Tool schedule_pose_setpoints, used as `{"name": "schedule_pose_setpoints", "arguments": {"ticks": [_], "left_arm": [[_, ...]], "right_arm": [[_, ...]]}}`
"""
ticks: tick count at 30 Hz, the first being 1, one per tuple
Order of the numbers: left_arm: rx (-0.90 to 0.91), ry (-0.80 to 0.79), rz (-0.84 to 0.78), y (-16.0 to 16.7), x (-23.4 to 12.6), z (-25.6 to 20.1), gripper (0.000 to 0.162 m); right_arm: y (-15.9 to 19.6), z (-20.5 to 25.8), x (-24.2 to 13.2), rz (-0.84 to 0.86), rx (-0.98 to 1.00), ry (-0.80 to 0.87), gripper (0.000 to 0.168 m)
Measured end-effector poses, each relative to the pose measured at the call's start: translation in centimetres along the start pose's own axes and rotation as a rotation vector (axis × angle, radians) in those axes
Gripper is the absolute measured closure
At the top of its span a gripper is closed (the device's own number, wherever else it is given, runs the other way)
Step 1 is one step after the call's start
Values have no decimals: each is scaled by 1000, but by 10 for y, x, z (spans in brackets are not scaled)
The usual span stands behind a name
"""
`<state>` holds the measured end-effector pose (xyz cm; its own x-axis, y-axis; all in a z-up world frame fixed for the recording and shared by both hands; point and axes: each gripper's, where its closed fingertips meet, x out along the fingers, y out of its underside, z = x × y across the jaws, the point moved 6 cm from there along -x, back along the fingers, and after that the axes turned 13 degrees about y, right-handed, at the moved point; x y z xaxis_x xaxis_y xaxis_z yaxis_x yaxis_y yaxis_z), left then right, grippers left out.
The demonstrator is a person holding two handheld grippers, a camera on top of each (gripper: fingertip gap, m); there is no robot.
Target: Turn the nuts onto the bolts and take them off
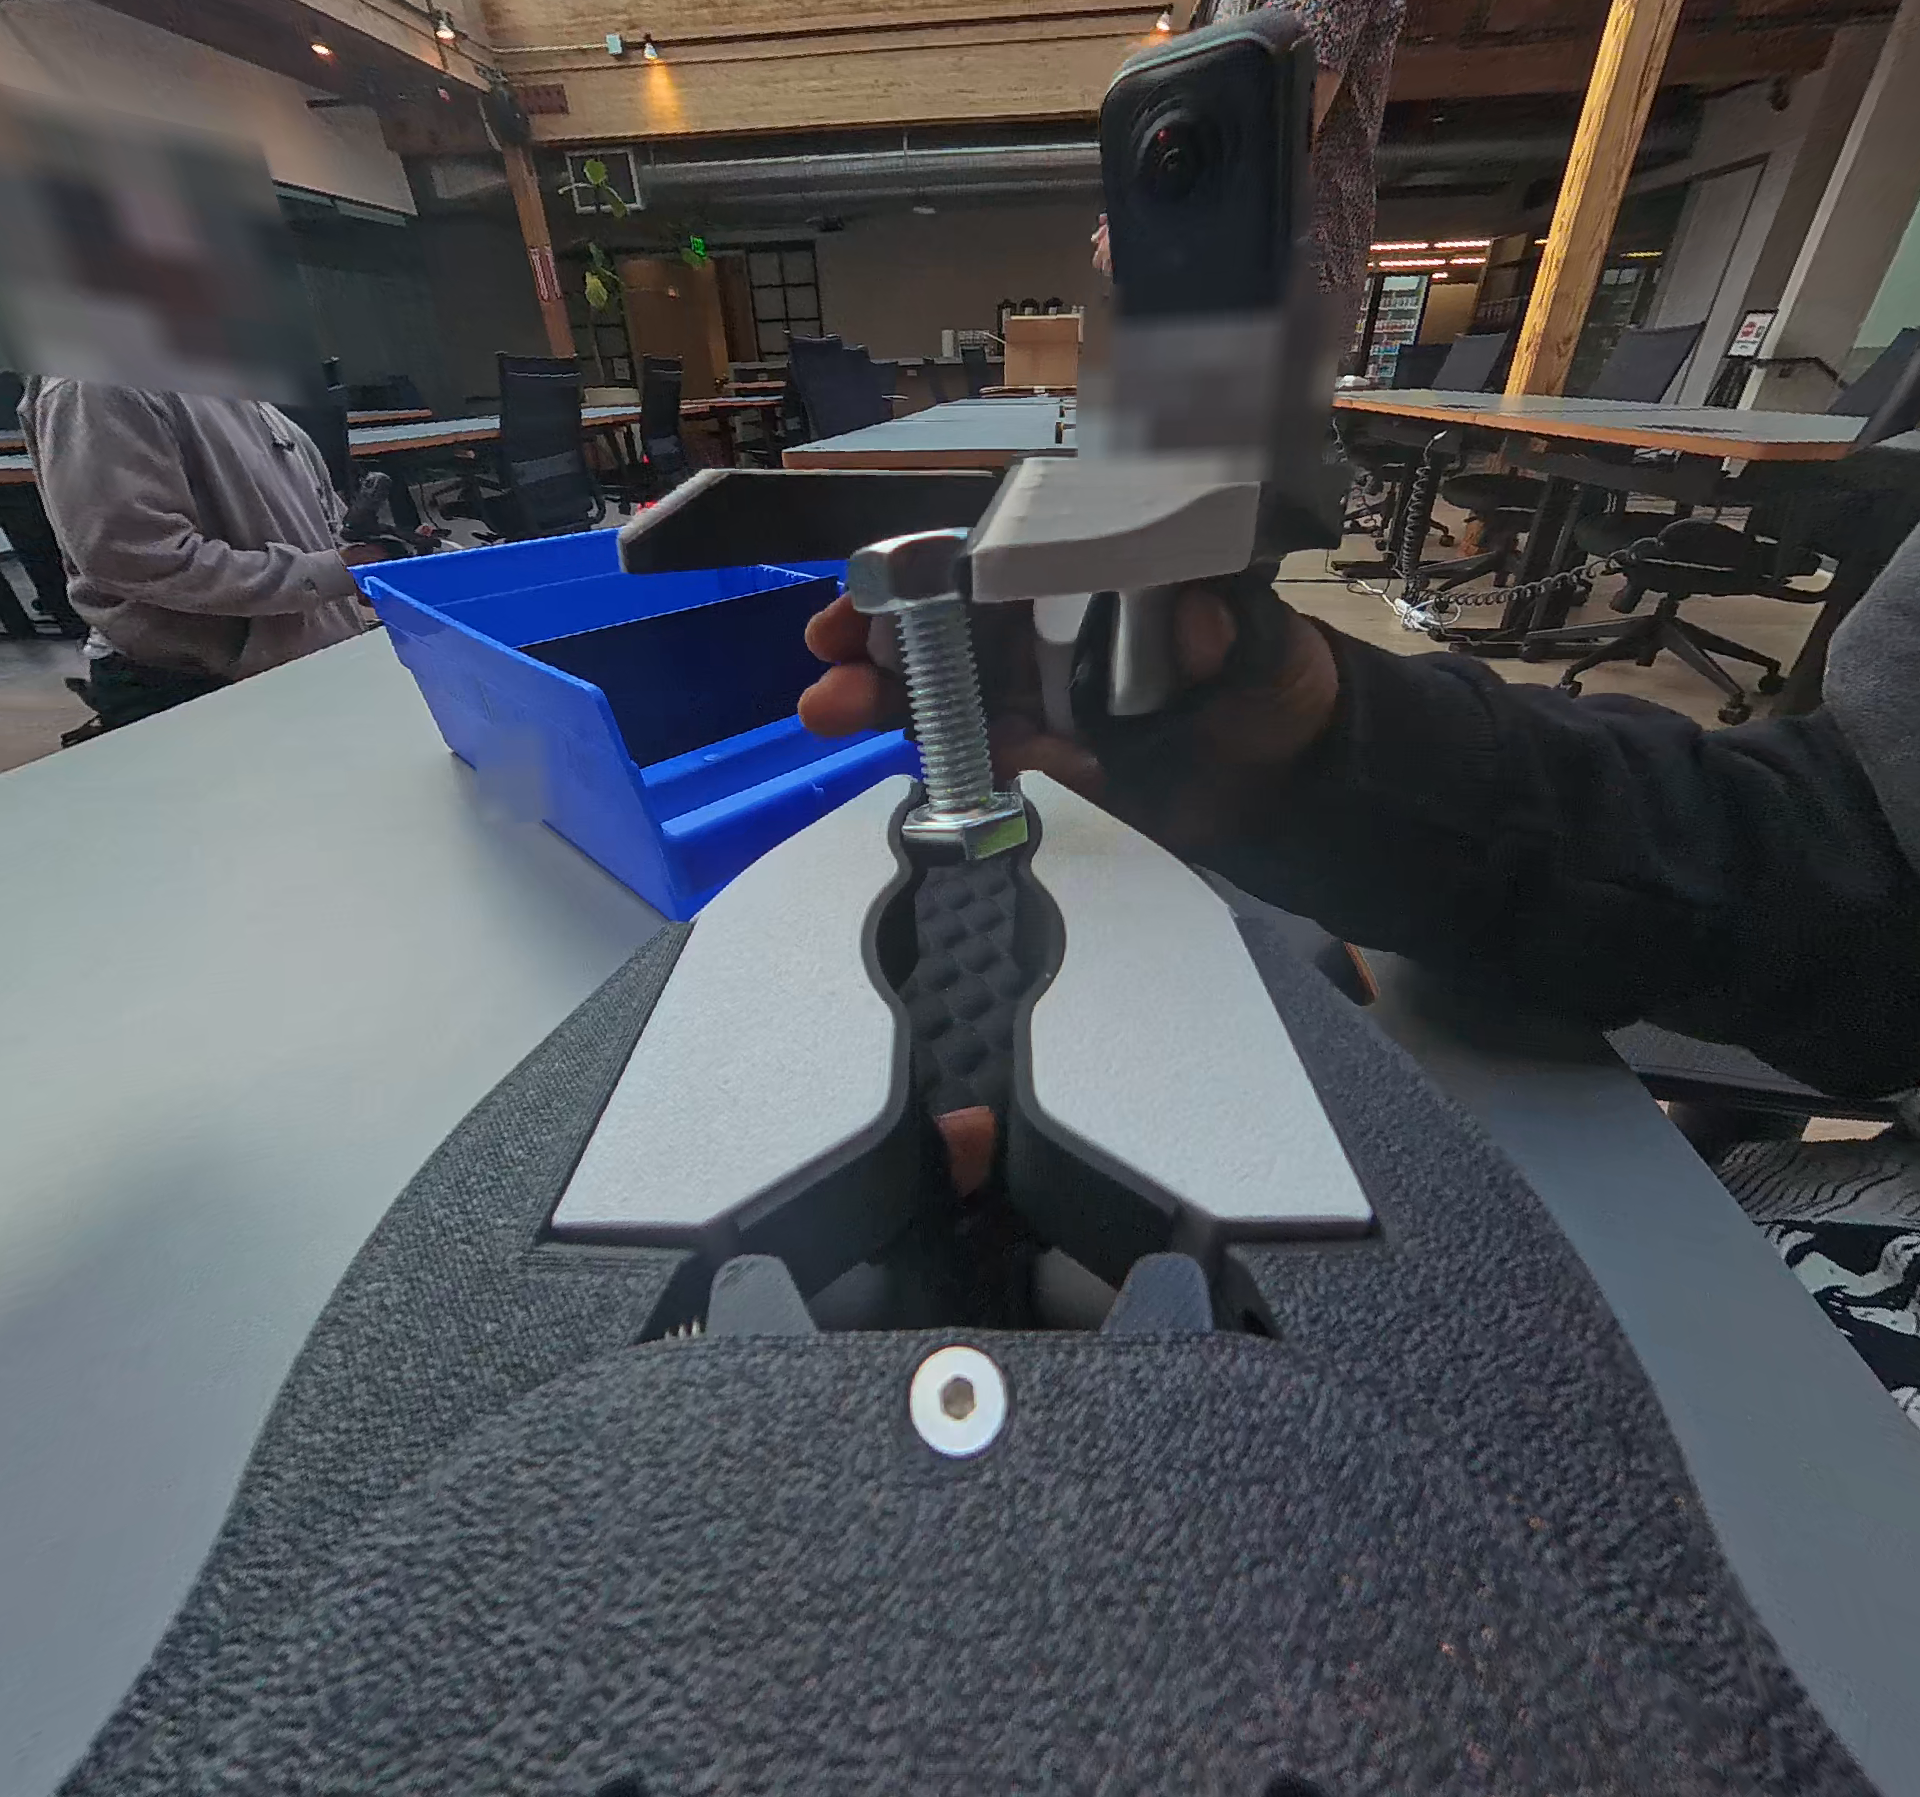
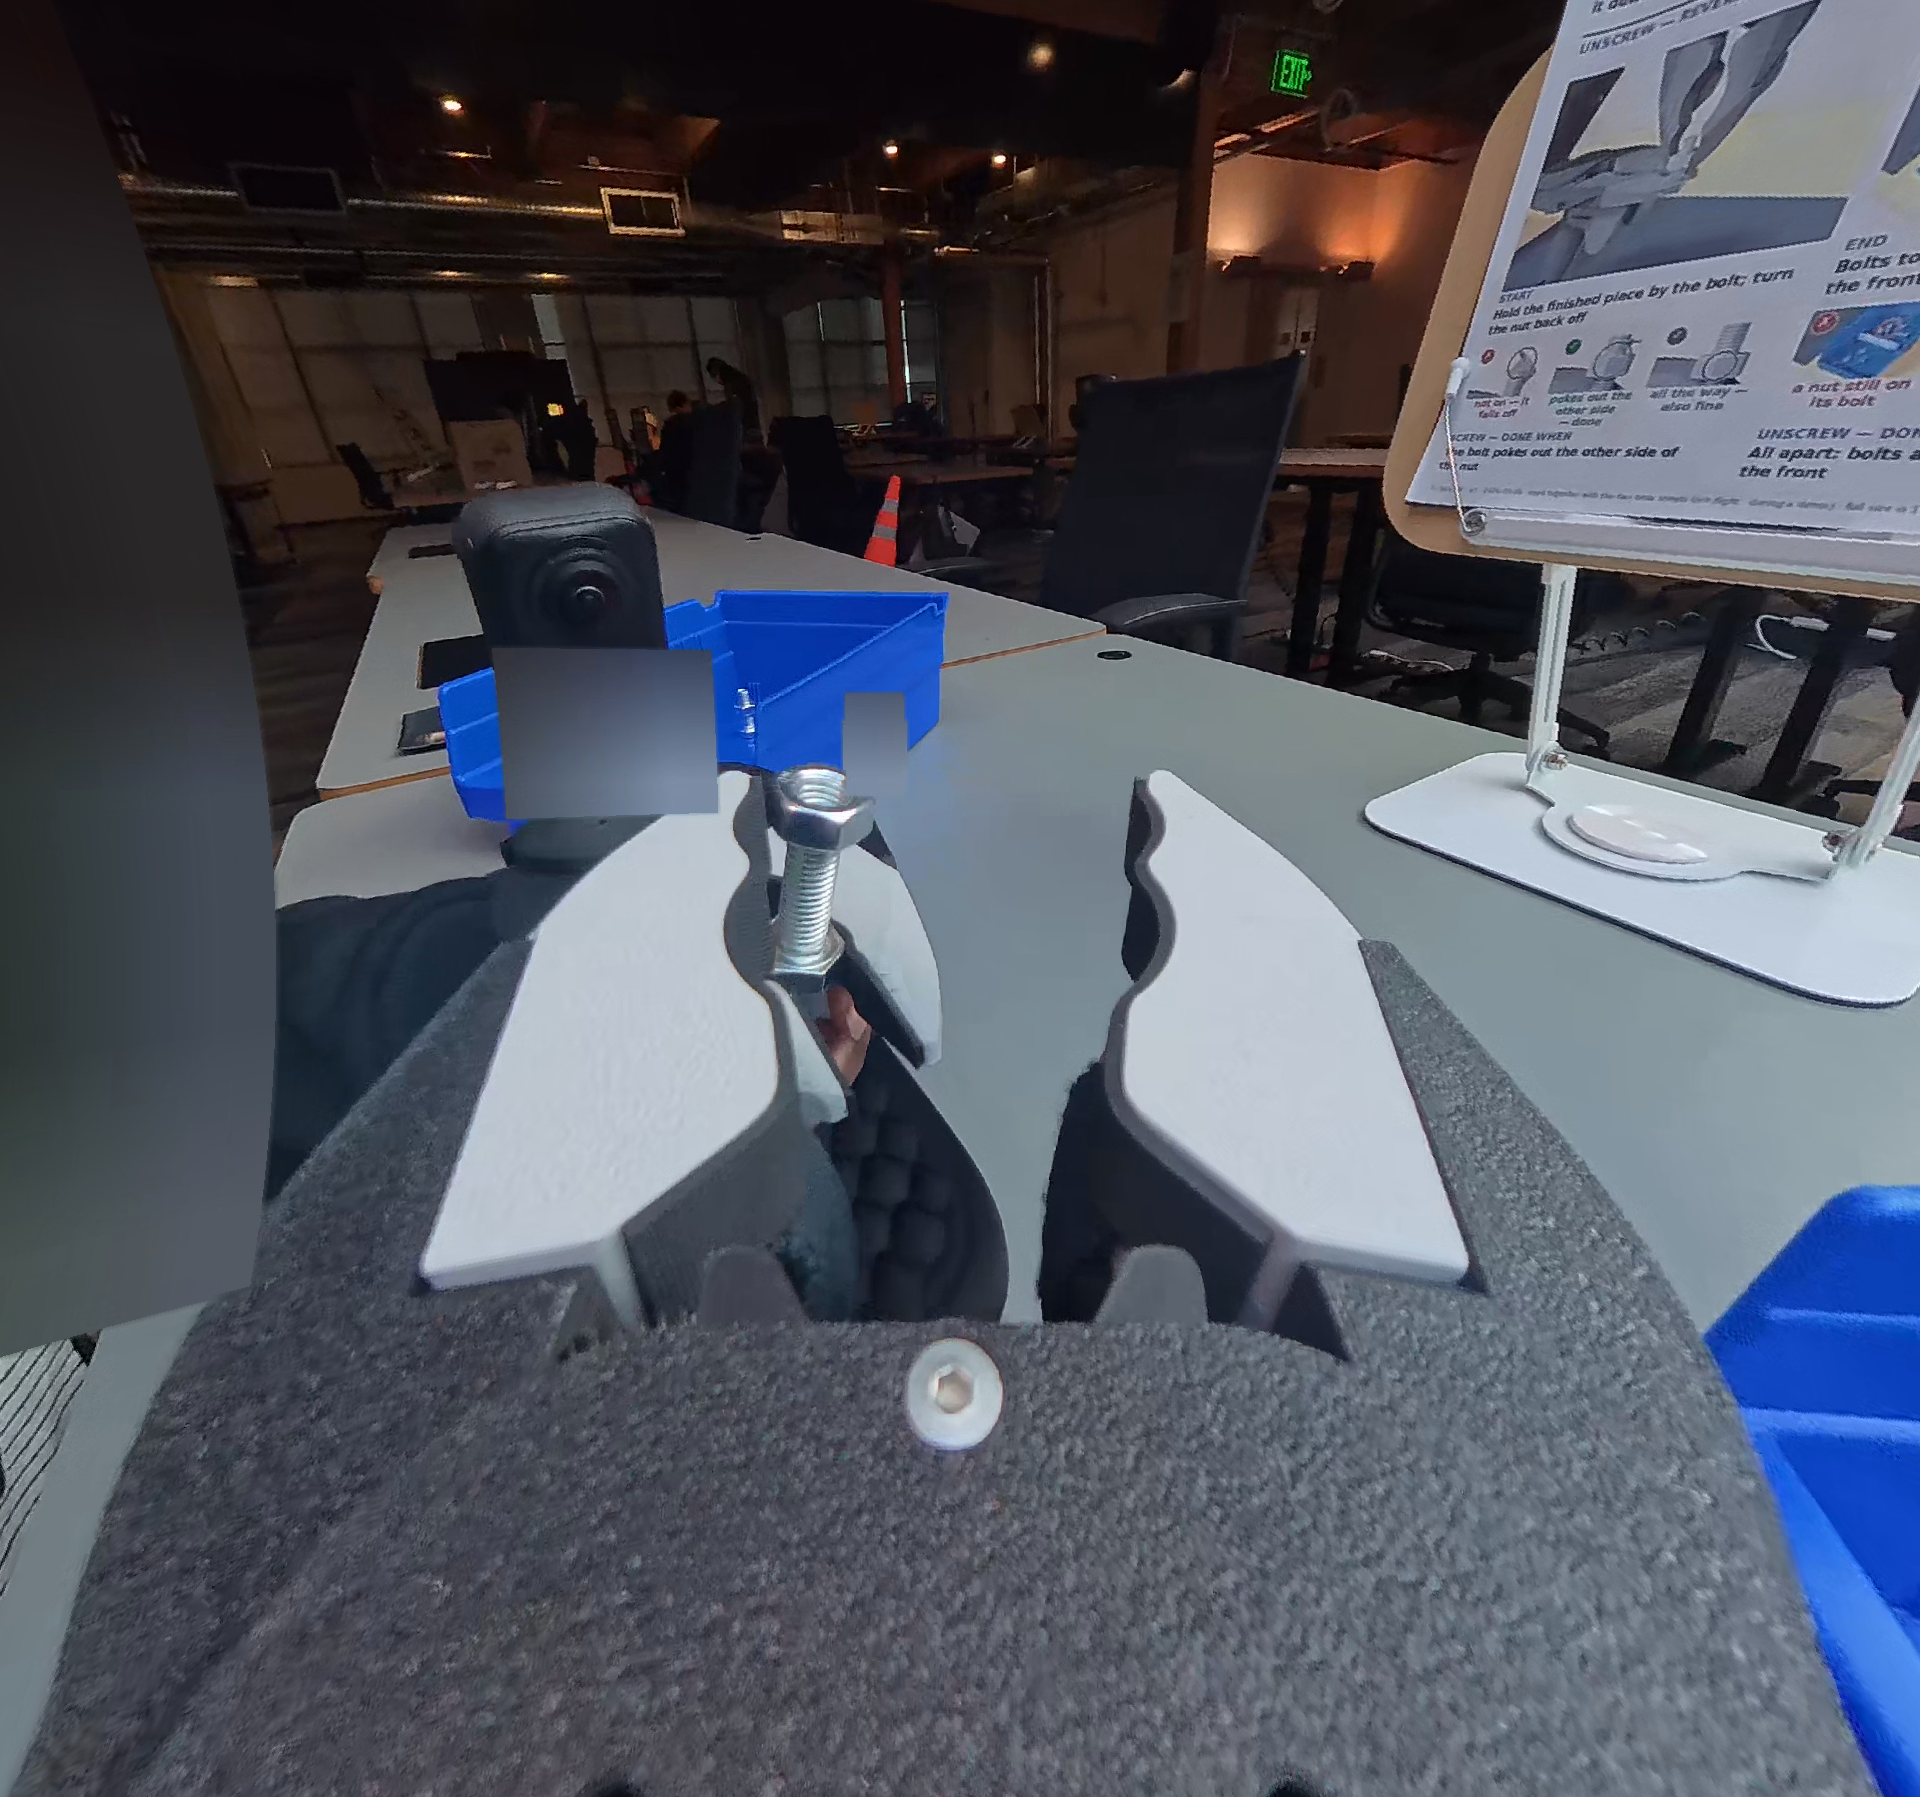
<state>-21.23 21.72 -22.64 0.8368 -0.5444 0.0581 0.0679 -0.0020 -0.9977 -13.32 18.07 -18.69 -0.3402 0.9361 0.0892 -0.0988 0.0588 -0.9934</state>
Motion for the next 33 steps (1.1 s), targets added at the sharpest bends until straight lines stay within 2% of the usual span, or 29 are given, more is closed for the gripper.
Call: {"name": "schedule_pose_setpoints", "arguments": {"ticks": [6,16,27,33], "left_arm": [[-2,2,1,0,1,0,148],[-2,4,4,1,1,0,148],[-3,2,1,1,1,0,148],[-2,2,2,1,0,0,148]], "right_arm": [[-1,-5,-14,-11,5,4,103],[-2,4,11,-10,2,-36,103],[-4,-5,-9,-22,-1,-5,104],[-5,2,1,-18,-7,-37,104]]}}
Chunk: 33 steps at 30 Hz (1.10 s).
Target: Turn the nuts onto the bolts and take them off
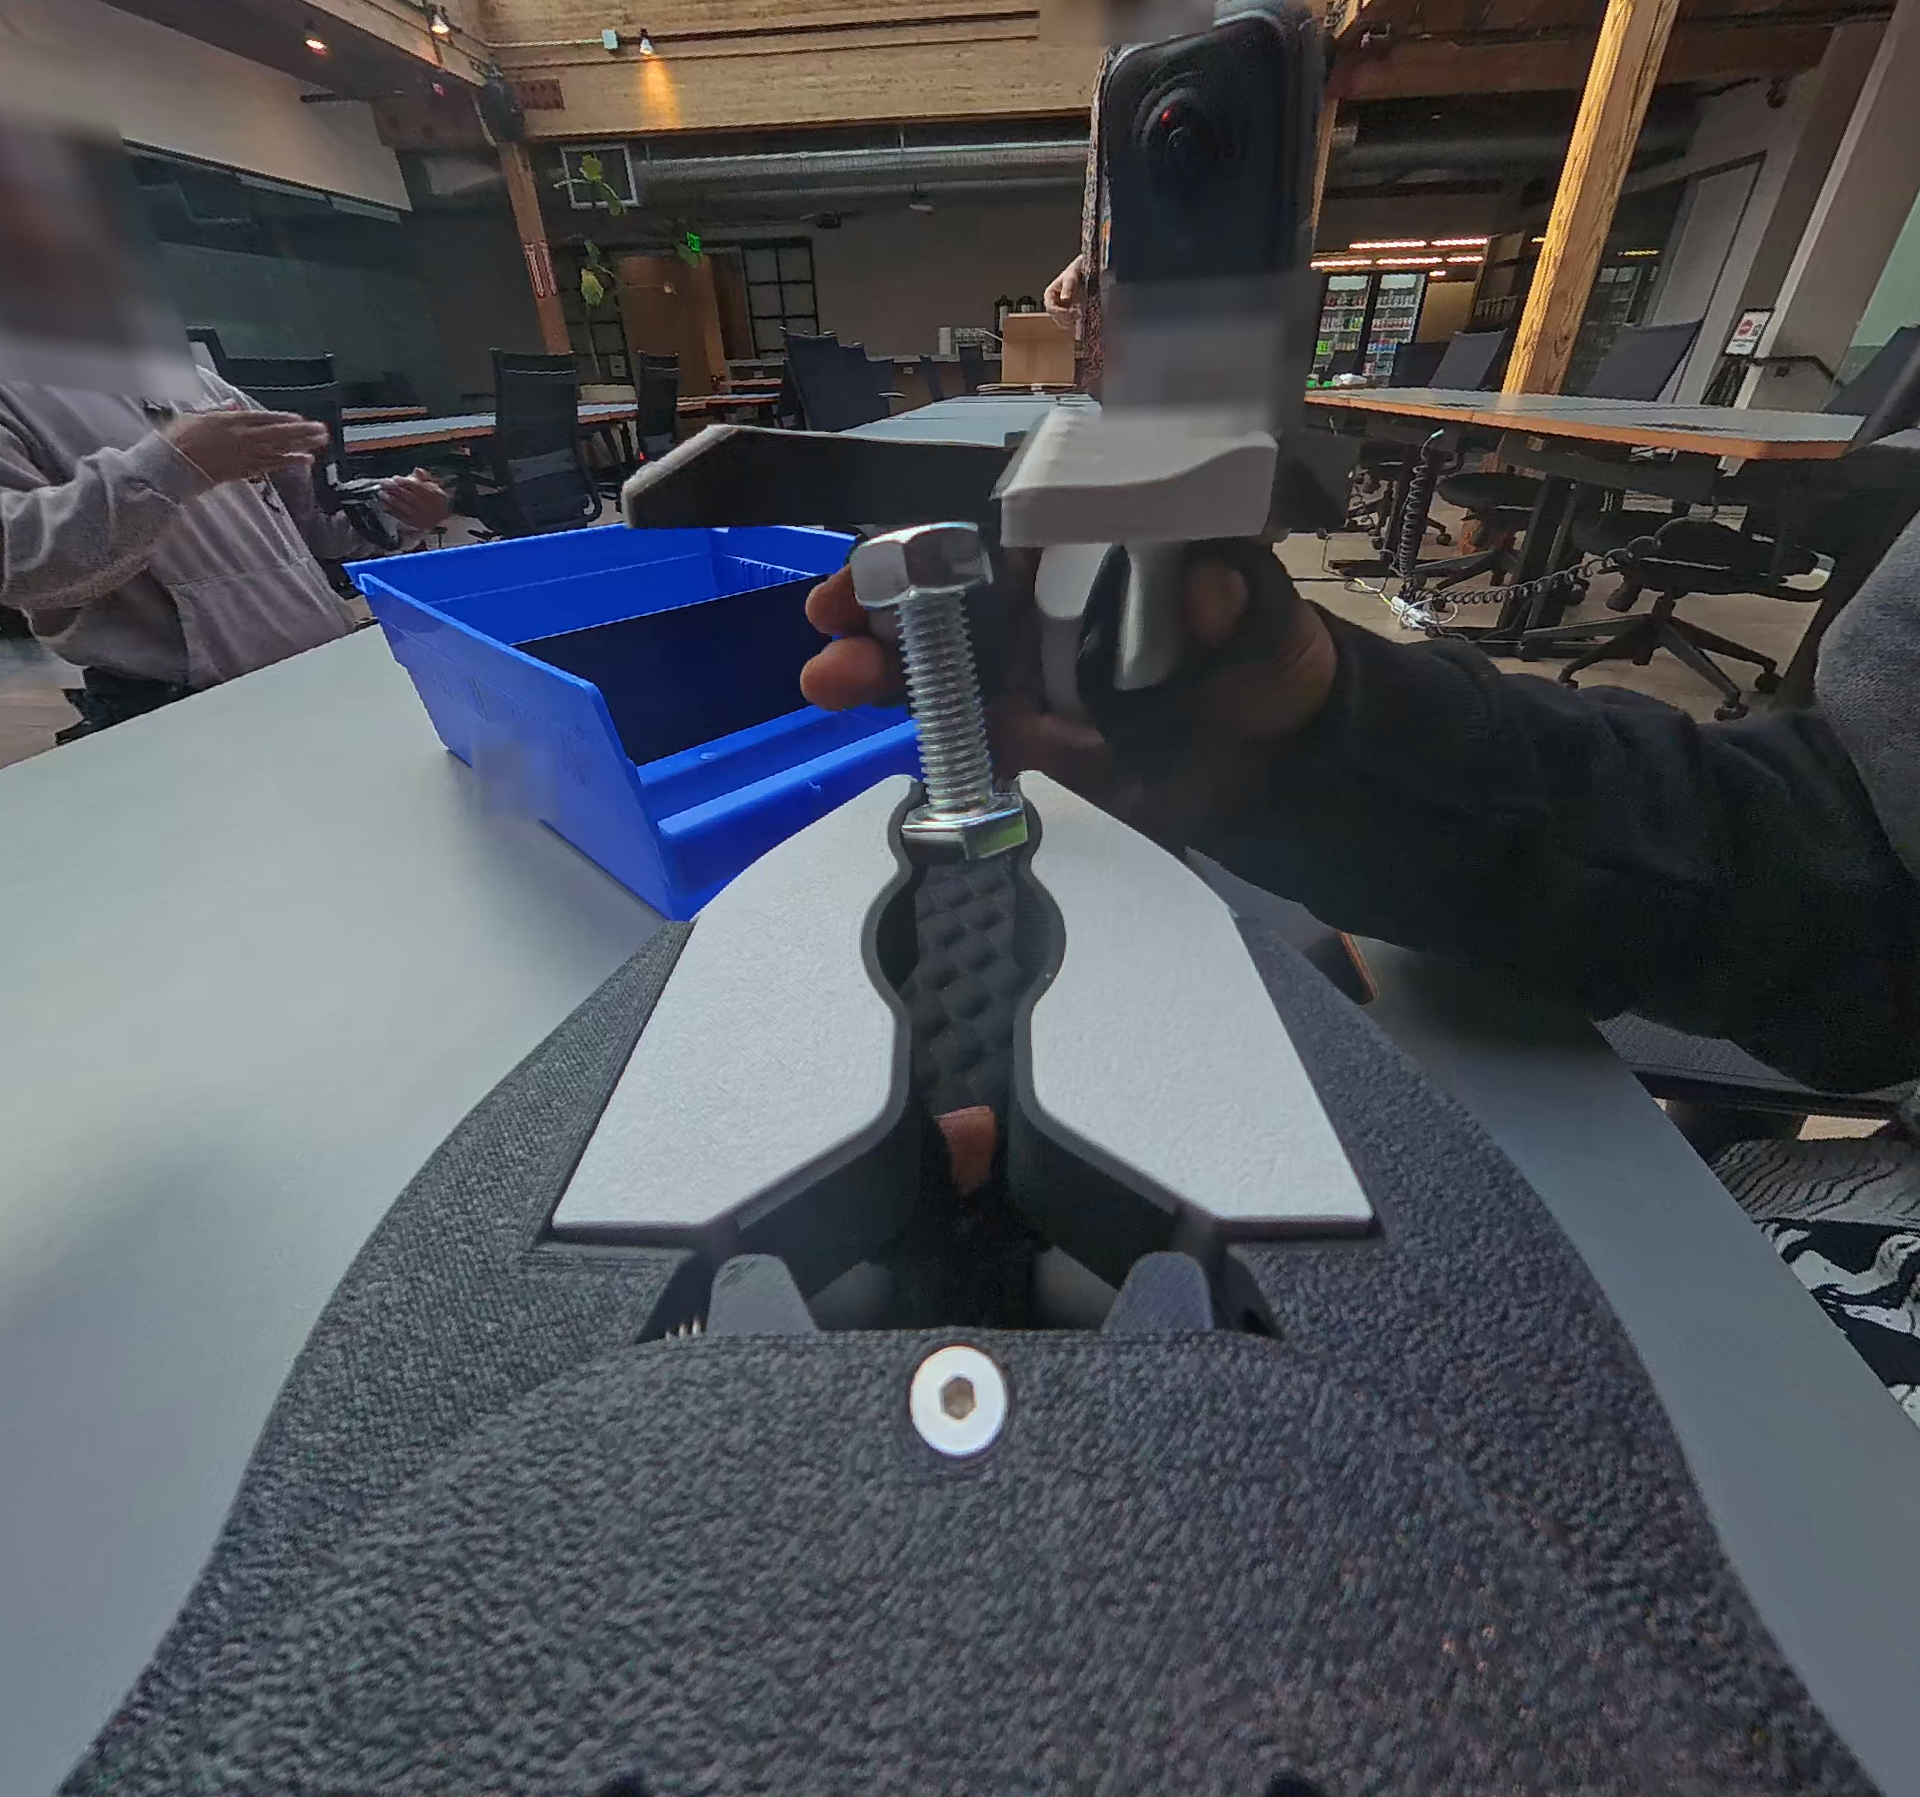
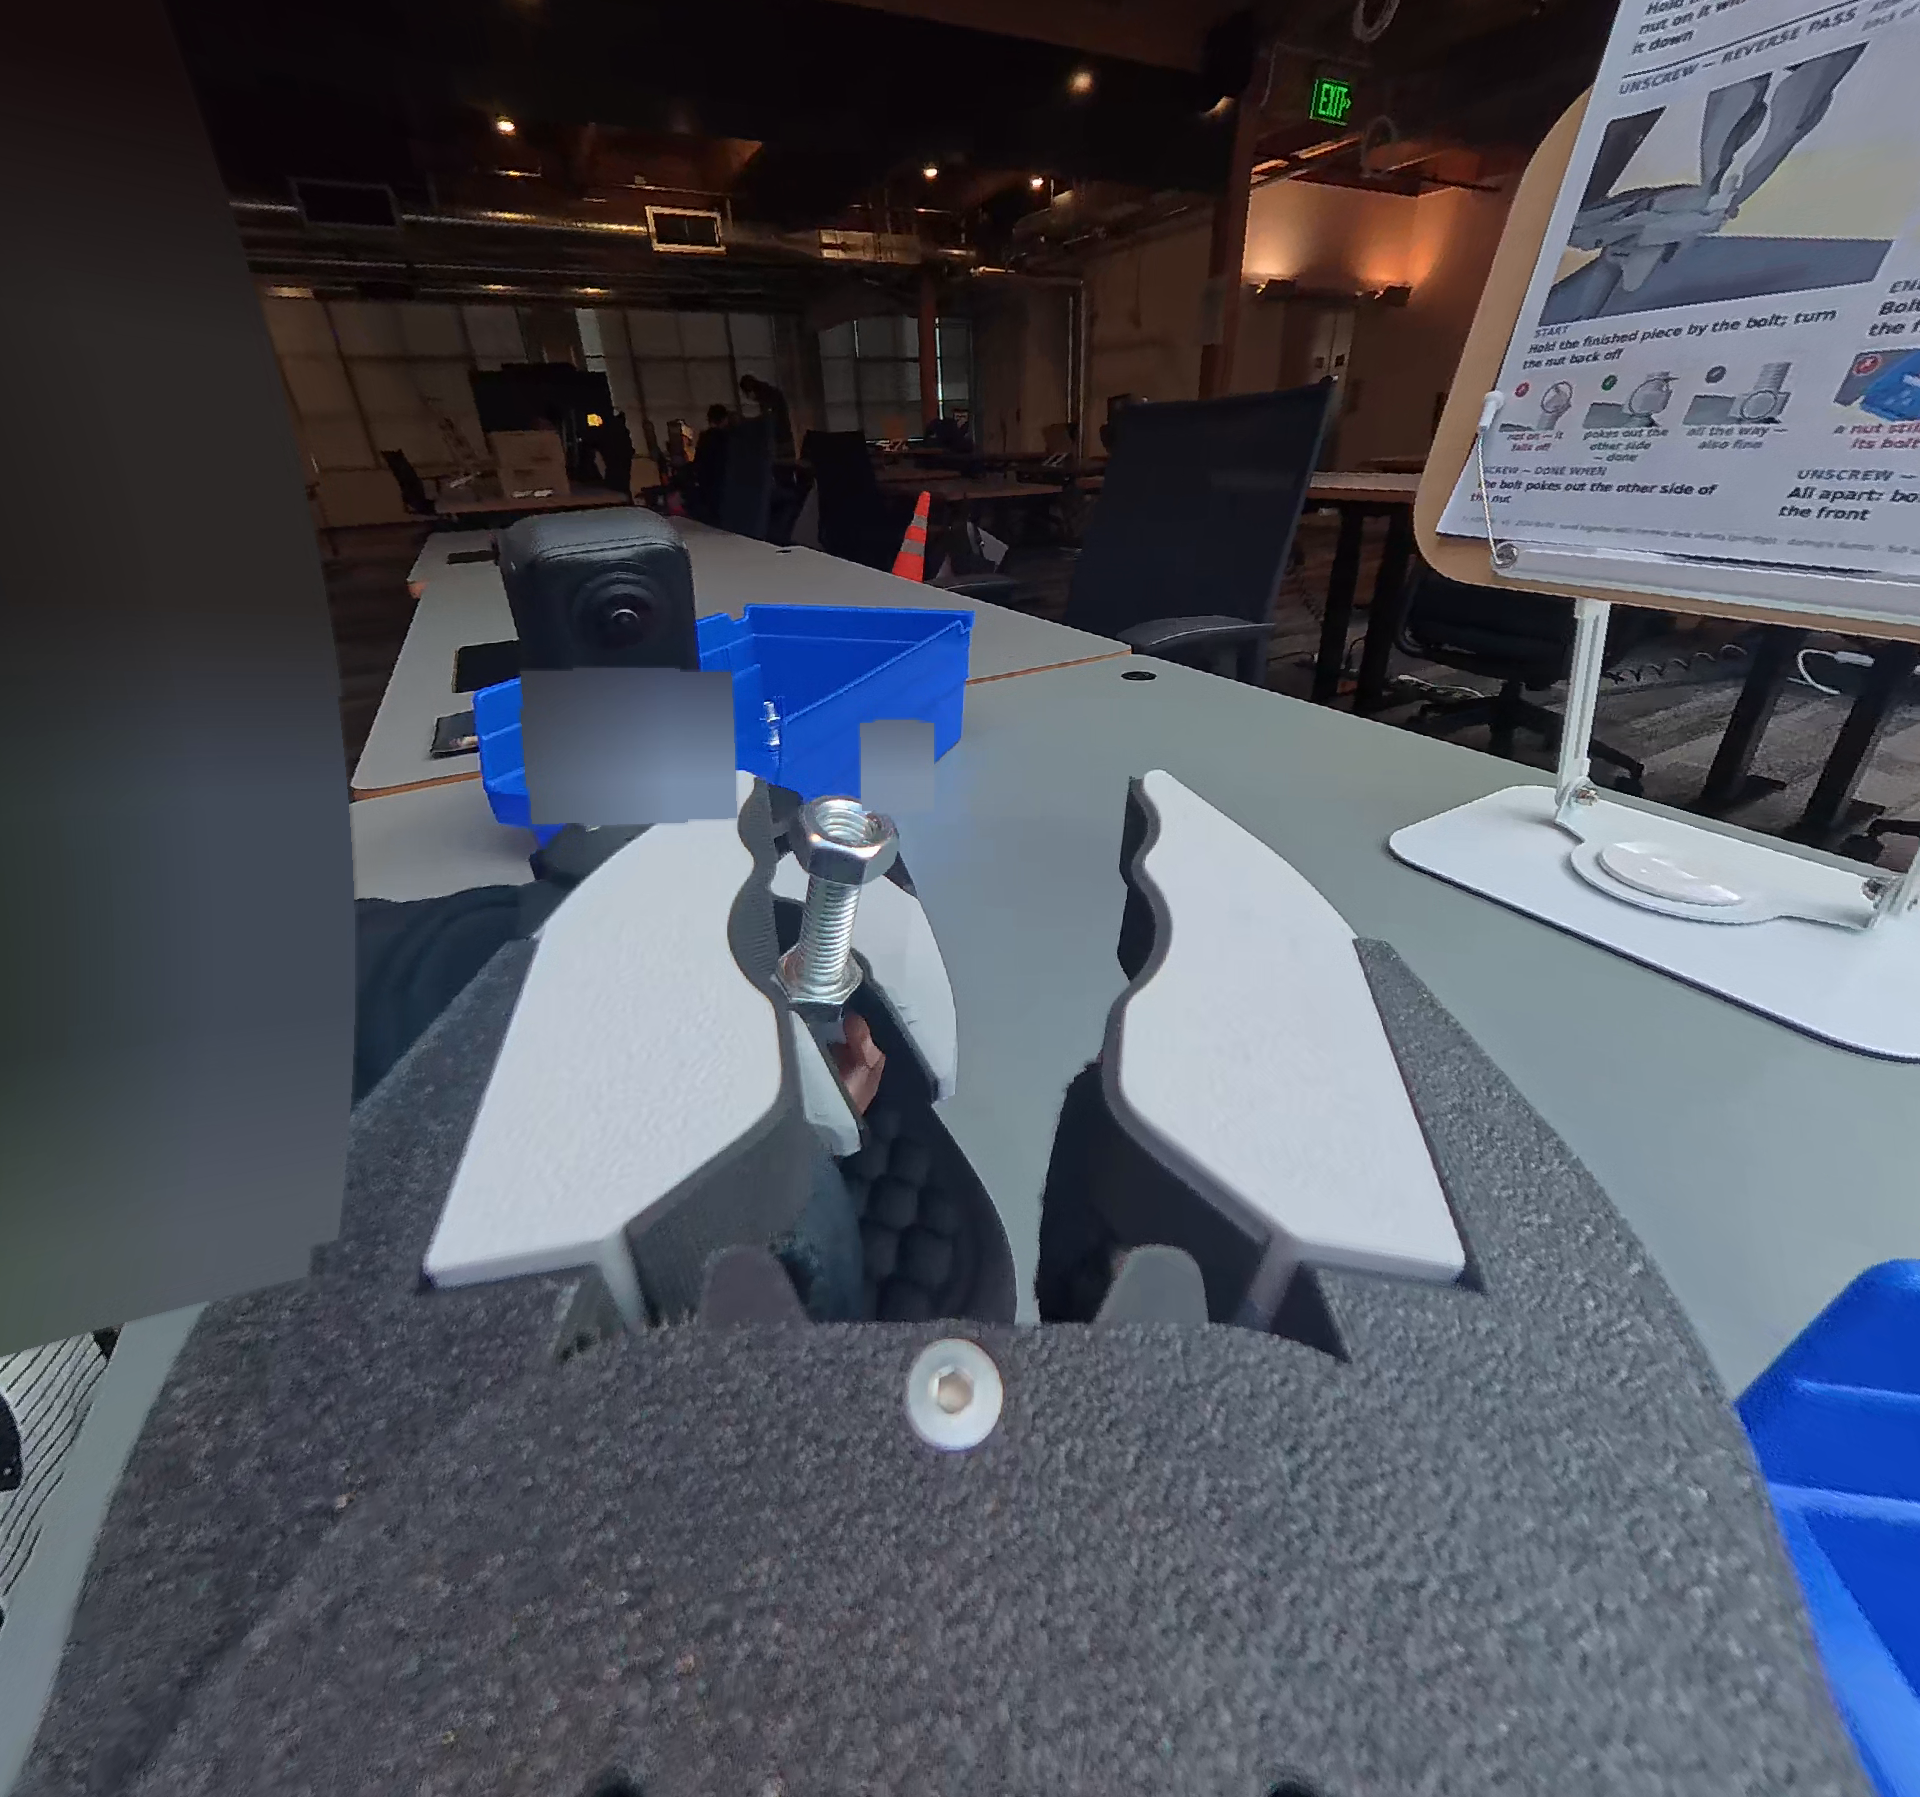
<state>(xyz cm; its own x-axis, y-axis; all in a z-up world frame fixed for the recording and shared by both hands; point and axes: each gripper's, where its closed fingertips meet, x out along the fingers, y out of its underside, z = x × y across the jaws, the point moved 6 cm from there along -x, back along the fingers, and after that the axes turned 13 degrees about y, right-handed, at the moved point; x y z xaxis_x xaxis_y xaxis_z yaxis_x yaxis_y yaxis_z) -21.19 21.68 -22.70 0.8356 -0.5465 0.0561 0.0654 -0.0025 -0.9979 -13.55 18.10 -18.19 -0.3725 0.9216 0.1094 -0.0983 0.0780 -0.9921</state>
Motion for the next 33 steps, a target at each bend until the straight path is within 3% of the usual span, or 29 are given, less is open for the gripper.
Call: {"name": "schedule_pose_setpoints", "arguments": {"ticks": [14,17,19,22,26,29,33], "left_arm": [[1,0,-6,-1,-1,0,148],[-3,-5,-4,0,-1,1,148],[-15,-14,10,2,-1,3,148],[-4,-13,37,3,1,1,148],[11,-6,62,5,3,0,148],[9,0,60,4,3,0,149],[11,8,68,5,3,-1,149]], "right_arm": [[3,-3,-8,20,-12,-1,105],[-6,-2,-8,74,-105,-51,109],[-21,-3,-10,228,-196,-179,119],[-46,-9,-7,607,-278,-344,119],[-54,-4,5,947,-368,-507,122],[-45,4,13,1061,-404,-585,126],[-35,7,24,1093,-412,-605,136]]}}
